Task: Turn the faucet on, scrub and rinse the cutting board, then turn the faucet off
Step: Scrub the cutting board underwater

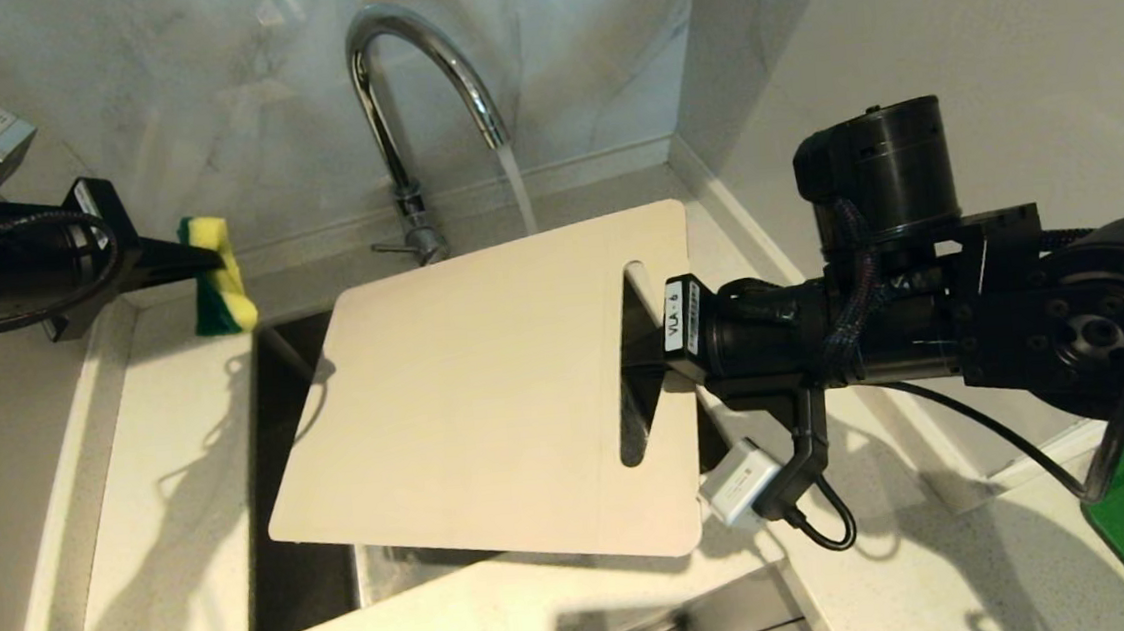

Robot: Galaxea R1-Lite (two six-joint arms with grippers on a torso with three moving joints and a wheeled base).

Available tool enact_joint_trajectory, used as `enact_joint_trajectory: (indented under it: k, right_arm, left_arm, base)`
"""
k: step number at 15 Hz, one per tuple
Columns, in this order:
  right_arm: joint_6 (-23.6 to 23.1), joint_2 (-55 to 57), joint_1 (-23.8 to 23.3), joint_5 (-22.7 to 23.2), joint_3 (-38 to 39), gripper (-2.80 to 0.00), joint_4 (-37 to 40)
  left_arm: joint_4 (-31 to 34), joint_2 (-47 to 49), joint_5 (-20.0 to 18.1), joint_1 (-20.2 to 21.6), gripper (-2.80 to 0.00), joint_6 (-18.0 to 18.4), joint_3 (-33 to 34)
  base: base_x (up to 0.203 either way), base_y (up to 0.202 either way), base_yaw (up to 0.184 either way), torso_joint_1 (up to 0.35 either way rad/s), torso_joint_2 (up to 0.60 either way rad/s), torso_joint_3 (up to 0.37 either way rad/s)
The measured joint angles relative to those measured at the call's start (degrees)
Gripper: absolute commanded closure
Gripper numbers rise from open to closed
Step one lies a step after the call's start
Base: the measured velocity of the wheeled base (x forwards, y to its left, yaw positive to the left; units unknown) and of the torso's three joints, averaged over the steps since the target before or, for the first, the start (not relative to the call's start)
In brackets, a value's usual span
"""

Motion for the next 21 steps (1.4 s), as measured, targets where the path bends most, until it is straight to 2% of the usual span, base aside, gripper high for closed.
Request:
enact_joint_trajectory:
  k: [17, 21]
  right_arm:
    - [0.3, 1.9, -2.1, -1.2, -1.6, 0.00, 0.7]
    - [-1.0, 3.2, -2.2, -3.8, -6.1, 0.00, 8.6]
  left_arm:
    - [1.0, 1.6, -0.1, 0.2, 0.00, 0.0, -1.0]
    - [1.7, 0.9, -0.2, -0.4, 0.00, 0.0, -0.8]
  base:
    - [0.000, 0.000, 0.000, 0.000, 0.00, 0.000]
    - [0.000, 0.000, 0.000, 0.000, 0.00, 0.000]
